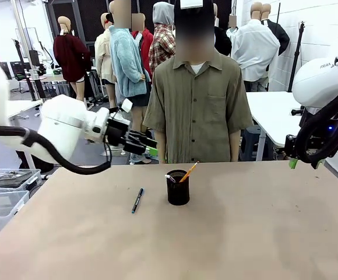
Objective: Place the pens into the pen holder.
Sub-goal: Pick up a writing instrument from the table and place it into the Pen holder.
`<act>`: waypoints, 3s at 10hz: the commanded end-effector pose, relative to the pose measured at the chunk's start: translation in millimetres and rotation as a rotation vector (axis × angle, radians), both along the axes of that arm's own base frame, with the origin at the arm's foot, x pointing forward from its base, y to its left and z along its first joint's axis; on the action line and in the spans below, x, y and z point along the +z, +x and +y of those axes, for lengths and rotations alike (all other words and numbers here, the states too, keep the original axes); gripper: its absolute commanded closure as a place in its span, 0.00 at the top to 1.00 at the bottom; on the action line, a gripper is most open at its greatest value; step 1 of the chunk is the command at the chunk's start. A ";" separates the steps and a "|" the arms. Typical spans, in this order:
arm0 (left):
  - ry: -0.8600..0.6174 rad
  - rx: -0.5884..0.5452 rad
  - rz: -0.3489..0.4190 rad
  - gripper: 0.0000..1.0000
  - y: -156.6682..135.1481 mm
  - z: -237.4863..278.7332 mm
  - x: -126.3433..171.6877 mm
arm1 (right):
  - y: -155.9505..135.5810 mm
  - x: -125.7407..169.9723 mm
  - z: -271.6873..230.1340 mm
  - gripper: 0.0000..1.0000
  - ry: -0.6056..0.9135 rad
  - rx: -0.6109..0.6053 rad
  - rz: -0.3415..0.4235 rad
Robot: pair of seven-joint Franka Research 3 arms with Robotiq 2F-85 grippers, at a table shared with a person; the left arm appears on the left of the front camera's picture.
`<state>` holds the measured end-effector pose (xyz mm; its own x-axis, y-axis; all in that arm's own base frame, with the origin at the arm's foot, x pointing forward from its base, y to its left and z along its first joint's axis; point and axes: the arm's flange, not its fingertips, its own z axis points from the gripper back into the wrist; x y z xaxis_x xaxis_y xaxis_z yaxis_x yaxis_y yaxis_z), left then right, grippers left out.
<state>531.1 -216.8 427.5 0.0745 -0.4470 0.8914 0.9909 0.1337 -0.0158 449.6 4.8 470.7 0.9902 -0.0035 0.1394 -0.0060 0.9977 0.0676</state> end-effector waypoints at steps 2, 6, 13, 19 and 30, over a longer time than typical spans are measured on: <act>0.201 0.223 0.104 0.72 -57.2 14.7 27.7 | -3.3 -2.3 2.9 0.67 -0.029 -0.022 0.001; 0.396 0.531 0.354 0.72 -76.1 31.6 35.4 | -3.3 -2.3 2.9 0.67 -0.029 -0.022 0.001; 0.607 0.726 0.573 0.72 -30.3 1.1 -20.0 | -3.3 -2.3 2.9 0.67 -0.029 -0.022 0.001; 0.789 0.805 0.534 0.72 -0.8 -29.0 -77.2 | -3.3 -2.3 2.9 0.67 -0.029 -0.022 0.001; 0.909 0.793 0.555 0.49 14.9 -58.0 -125.3 | -3.3 -2.3 2.9 0.67 -0.029 -0.022 0.001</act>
<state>543.3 -270.4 304.4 0.8337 -0.5431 0.0996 0.5478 0.8362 -0.0252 449.2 5.1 471.1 0.9901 -0.0029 0.1402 -0.0066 0.9977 0.0676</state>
